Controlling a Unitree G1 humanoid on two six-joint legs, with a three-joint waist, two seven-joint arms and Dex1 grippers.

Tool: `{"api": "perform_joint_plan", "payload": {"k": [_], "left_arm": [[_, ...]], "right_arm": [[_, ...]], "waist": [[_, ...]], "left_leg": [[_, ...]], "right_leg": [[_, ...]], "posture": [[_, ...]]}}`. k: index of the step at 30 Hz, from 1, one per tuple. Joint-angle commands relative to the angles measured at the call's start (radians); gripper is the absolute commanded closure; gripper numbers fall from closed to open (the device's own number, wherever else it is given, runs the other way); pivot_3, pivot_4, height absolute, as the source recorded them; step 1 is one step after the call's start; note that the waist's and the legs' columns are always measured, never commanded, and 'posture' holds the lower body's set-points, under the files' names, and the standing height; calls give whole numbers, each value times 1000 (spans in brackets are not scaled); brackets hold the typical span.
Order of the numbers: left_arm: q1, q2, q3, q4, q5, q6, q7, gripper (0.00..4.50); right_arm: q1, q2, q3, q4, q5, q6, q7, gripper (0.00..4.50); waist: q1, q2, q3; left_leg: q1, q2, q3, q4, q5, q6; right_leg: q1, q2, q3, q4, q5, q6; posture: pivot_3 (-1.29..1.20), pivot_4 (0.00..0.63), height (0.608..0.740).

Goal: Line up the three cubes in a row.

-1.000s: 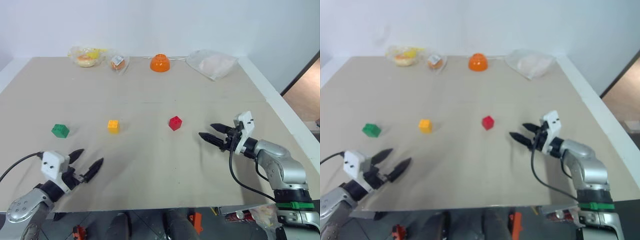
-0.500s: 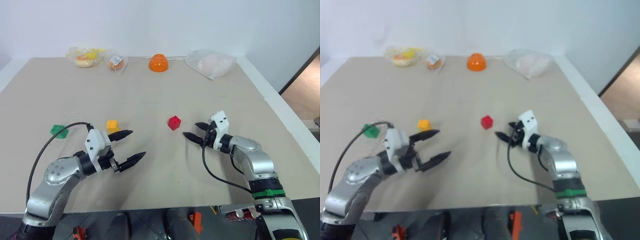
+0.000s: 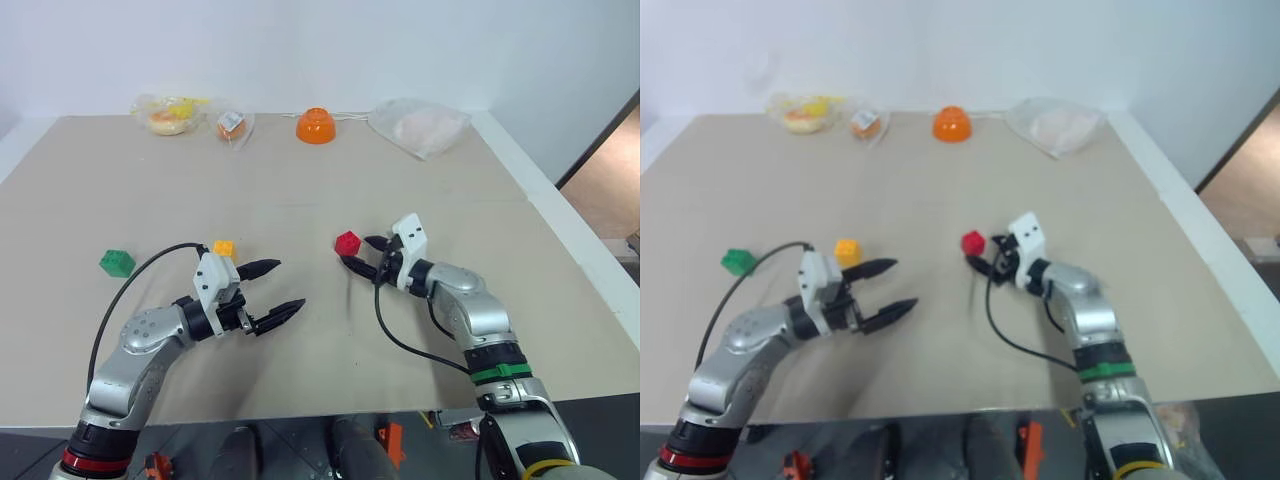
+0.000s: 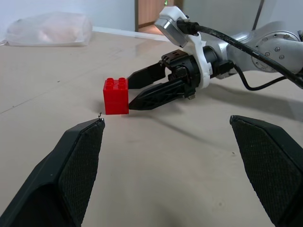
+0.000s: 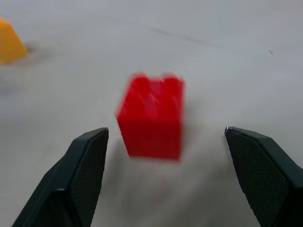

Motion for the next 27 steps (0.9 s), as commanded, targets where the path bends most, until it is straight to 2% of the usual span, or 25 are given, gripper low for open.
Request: {"api": "perform_joint_plan", "payload": {"k": [1,4,7,13,17,20,25,27], "left_arm": [[-9,-13,9,-11,5,-26,14,115],[2,-20,7,-18,7,-28,25,115],[15,-26,1,-25,18,-34,36,71],[28,-34,10,-30,25,-39,49,71],[23,-23,20,-23,18,-41,33,71],[5,7,40,-2,-1,-43,-12,71],[-35,77,80,54,-32,-33,-93,71],[-47,89,85,74,-40,-32,-112,71]], "right_arm": [[-43,11,2,38,-22,-37,-11,423],[-64,25,4,65,-29,-51,-20,423],[-71,32,5,85,-37,-68,-18,1171],[-64,28,4,98,-42,-84,-7,3201],[-59,22,2,87,-44,-76,-4,3248],[-38,-7,0,40,-8,-48,72,3248],[57,-157,7,-194,171,85,397,3248],[85,-214,26,-256,204,116,485,3248]], "waist": [[0,0,0],[0,0,0],[0,0,0],[0,0,0],[0,0,0],[0,0,0],[3,1,0],[2,1,0]], "left_leg": [[0,0,0,0,0,0],[0,0,0,0,0,0],[0,0,0,0,0,0],[0,0,0,0,0,0],[0,0,0,0,0,0],[0,0,0,0,0,0],[0,0,0,0,0,0],[-1,0,0,0,0,0]], "right_leg": [[0,0,0,0,0,0],[0,0,0,0,0,0],[0,0,1,0,0,0],[0,0,1,0,0,0],[0,0,1,0,0,0],[0,0,1,0,0,0],[0,0,0,0,-1,1],[0,-1,0,0,-1,1]], "posture": [[0,150,740],[0,150,740],[0,150,740],[0,150,740],[0,150,740],[0,150,740],[0,150,740],[0,150,740]]}}
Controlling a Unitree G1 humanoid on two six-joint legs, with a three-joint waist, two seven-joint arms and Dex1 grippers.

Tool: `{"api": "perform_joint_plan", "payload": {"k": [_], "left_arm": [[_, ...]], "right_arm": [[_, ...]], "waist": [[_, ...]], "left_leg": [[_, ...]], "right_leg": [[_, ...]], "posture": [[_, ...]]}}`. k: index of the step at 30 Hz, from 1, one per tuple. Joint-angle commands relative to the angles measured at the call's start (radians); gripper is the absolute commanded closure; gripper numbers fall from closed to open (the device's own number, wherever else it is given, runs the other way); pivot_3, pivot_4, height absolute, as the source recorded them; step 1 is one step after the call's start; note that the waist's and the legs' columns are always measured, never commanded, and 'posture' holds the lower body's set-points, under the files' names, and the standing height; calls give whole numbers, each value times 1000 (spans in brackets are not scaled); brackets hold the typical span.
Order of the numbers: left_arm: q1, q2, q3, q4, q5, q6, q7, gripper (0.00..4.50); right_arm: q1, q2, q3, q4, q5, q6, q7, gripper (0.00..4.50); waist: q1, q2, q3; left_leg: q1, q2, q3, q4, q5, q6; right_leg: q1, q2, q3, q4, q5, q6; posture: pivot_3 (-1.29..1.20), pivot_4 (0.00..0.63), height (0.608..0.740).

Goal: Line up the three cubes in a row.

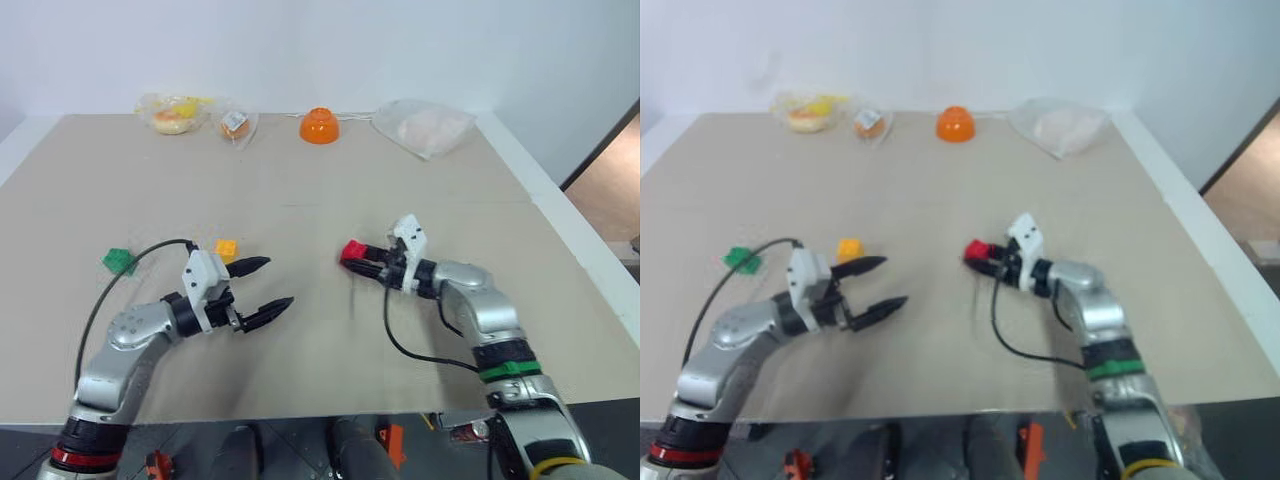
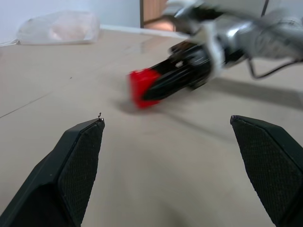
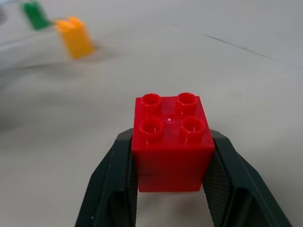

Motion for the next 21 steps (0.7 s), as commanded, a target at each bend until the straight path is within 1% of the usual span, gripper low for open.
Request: {"api": "perform_joint_plan", "payload": {"k": [1,2,4,7,10,12,15,18,21], "left_arm": [[-27,15,26,14,-27,-8,-38,71],[-31,16,25,20,-25,-10,-44,71],[-45,16,28,35,-33,-11,-61,71],[-49,13,27,26,-59,1,-83,71],[-39,27,28,13,-86,15,-122,71],[-31,51,23,17,-76,8,-156,71],[-23,100,7,49,-10,-57,-212,71],[-12,129,16,111,29,-130,-253,71],[-4,133,37,141,21,-145,-258,71]], "right_arm": [[24,-71,17,-133,77,45,154,3248],[30,-86,28,-145,76,46,173,3248],[31,-99,65,-136,27,-21,200,3248],[3,-80,111,-52,-55,-154,198,3248],[-33,-44,127,19,-85,-243,196,3248],[-60,-15,126,66,-103,-307,186,3248],[-87,2,129,126,-126,-392,201,3248],[-90,-7,122,157,-112,-432,250,3248],[-76,-29,125,151,-94,-408,303,3248]], "waist": [[-1,0,0],[-2,0,0],[-3,-1,0],[-4,-1,0],[-5,-1,0],[-5,-1,0],[-4,-1,0],[-3,-1,0],[-2,0,0]], "left_leg": [[0,0,0,0,0,0],[0,0,0,0,0,0],[1,1,0,0,0,0],[3,2,0,0,0,0],[3,2,1,0,1,1],[3,1,2,0,1,0],[2,2,2,0,1,0],[2,1,2,0,1,0],[2,1,2,0,1,0]], "right_leg": [[0,0,0,0,0,0],[0,0,0,0,0,-1],[0,1,0,0,0,-3],[0,2,0,0,0,-7],[0,2,0,0,0,-7],[0,2,1,0,0,-6],[0,2,1,0,0,-6],[0,1,1,0,-1,-6],[0,1,1,0,-1,-6]], "posture": [[0,150,740],[0,150,740],[0,150,740],[0,150,740],[0,150,740],[0,150,740],[0,150,740],[0,150,740],[0,150,740]]}}
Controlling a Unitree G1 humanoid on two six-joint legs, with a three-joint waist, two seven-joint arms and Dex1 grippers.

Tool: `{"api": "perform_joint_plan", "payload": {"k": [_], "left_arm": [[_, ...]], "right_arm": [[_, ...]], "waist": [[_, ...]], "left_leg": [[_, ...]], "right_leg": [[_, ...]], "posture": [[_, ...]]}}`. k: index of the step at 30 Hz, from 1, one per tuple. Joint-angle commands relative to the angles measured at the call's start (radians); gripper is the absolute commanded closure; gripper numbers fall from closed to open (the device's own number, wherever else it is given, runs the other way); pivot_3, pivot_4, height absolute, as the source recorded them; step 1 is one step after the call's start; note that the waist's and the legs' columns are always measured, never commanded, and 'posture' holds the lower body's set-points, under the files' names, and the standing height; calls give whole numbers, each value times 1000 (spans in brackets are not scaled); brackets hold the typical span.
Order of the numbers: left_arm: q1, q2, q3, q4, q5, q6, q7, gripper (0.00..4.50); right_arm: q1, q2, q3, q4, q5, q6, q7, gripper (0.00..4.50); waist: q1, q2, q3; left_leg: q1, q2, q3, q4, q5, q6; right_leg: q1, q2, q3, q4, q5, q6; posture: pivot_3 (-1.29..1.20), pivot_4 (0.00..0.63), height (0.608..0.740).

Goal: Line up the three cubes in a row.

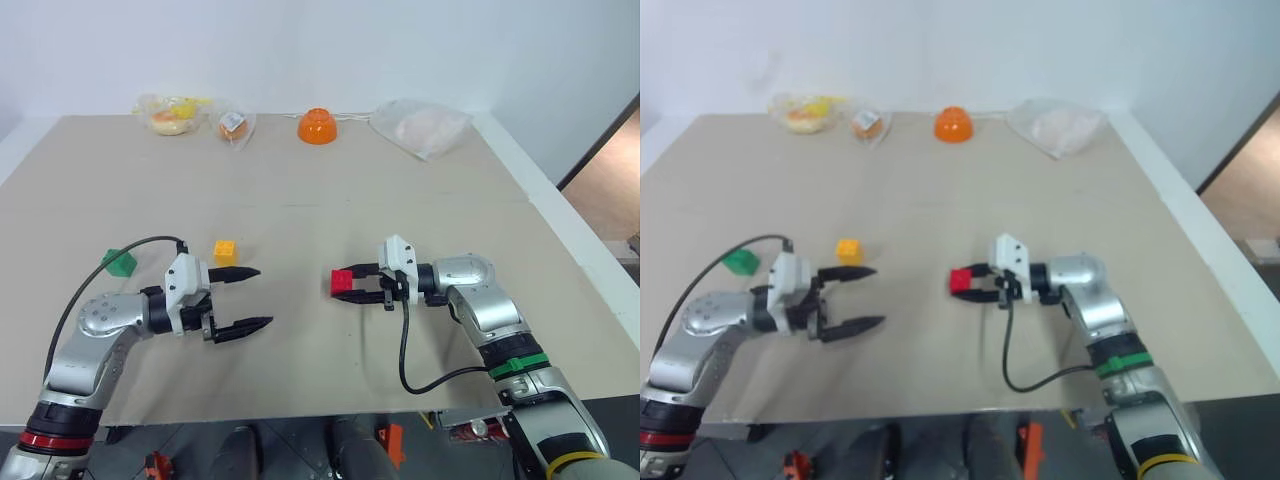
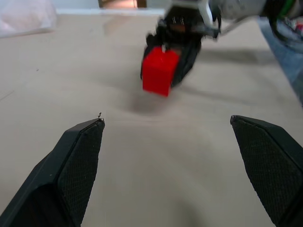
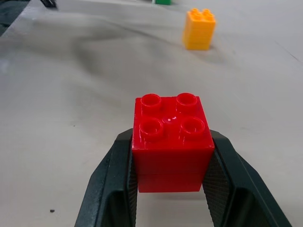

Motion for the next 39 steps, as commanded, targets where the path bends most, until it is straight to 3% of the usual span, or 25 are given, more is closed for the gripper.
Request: {"api": "perform_joint_plan", "payload": {"k": [1,21,22,28,34,39], "left_arm": [[6,13,37,8,-5,-32,-14,71],[18,3,51,-60,-44,37,39,71],[20,3,52,-62,-42,38,46,71],[52,7,63,-80,-29,45,98,71],[171,4,175,-125,-84,108,199,71],[274,-31,319,-119,-141,163,316,71]], "right_arm": [[8,-28,-12,-23,28,4,60,3248],[24,-4,35,31,-14,-25,113,3248],[19,-2,35,43,-19,-25,107,2247],[1,-17,26,72,-41,-42,113,186],[-52,-153,-17,74,-23,-4,198,186],[-152,-231,-118,40,77,91,199,186]], "waist": [[0,0,0],[-1,0,0],[-1,0,0],[-2,0,0],[0,0,0],[-4,0,0]], "left_leg": [[0,0,0,0,0,0],[1,0,0,0,0,0],[1,0,0,0,0,0],[1,1,0,0,0,0],[1,0,1,0,0,0],[1,1,2,0,0,0]], "right_leg": [[0,0,0,0,0,0],[0,0,0,1,1,-1],[0,0,0,1,1,0],[0,0,0,1,1,-1],[0,-1,0,1,0,-1],[-1,0,0,1,0,-2]], "posture": [[0,150,740],[0,150,740],[0,150,740],[0,150,740],[0,150,740],[0,150,740]]}}
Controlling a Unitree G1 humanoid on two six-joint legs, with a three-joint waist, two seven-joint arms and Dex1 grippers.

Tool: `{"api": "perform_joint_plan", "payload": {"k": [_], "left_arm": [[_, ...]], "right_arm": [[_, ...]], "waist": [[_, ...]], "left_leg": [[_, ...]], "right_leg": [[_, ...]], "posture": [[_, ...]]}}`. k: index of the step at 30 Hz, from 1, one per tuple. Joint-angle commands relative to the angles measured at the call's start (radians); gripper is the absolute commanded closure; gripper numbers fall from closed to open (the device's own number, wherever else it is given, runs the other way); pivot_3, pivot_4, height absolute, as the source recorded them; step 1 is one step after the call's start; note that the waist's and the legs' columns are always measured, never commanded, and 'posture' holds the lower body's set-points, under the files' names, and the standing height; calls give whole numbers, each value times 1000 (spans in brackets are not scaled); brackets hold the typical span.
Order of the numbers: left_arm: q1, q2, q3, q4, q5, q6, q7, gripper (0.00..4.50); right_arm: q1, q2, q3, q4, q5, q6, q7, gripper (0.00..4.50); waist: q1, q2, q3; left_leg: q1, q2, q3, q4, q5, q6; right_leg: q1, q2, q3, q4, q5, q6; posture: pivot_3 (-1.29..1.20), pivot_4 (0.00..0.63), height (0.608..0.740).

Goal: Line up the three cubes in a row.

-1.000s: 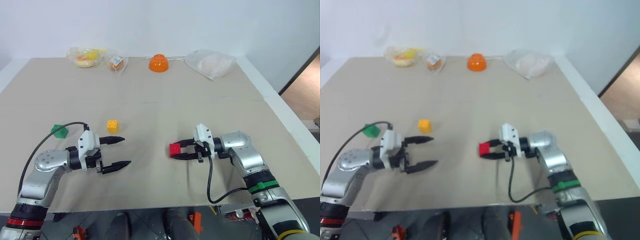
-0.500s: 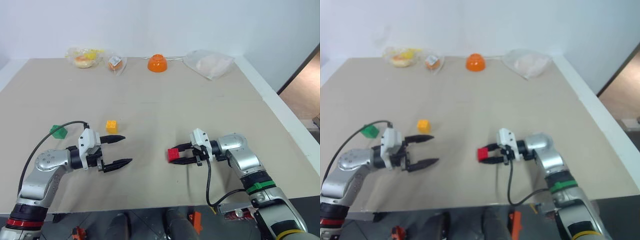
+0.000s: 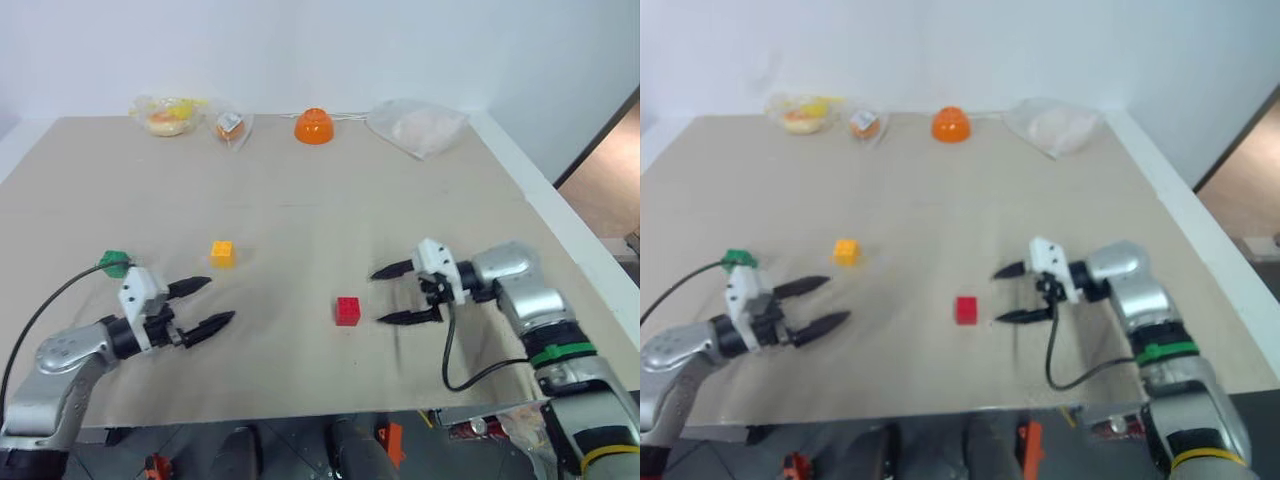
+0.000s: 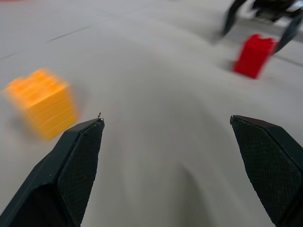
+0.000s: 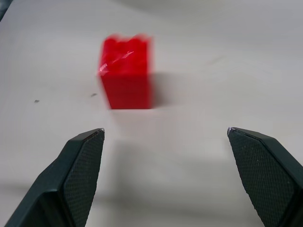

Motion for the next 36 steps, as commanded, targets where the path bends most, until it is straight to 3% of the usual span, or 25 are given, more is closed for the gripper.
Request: {"api": "perform_joint_plan", "payload": {"k": [1,6,12,22,36], "left_arm": [[50,-33,116,-26,-56,19,79,71],[82,-96,213,-6,-101,42,178,71],[126,-158,293,81,-82,-5,260,71],[-56,-87,253,286,47,-17,324,71],[-308,-29,191,573,154,-126,280,71]], "right_arm": [[-79,-16,-105,-71,110,104,4,186],[-92,40,-183,-221,246,292,-97,186],[13,117,-146,-430,286,394,-205,186],[103,184,-125,-547,289,436,-322,186],[154,164,-150,-621,315,454,-390,186]], "waist": [[-1,0,0],[1,0,0],[3,-1,-1],[5,-2,-1],[5,-3,-2]], "left_leg": [[0,0,0,0,0,0],[0,1,0,0,0,0],[-1,0,0,0,-1,-1],[-1,0,1,1,1,0],[-2,2,1,-3,0,-1]], "right_leg": [[0,0,0,0,0,0],[0,1,0,0,0,0],[0,0,0,0,-1,0],[-1,-1,0,0,2,-1],[-2,1,-2,0,2,3]], "posture": [[0,150,740],[0,150,740],[0,150,740],[0,150,740],[0,150,740]]}}
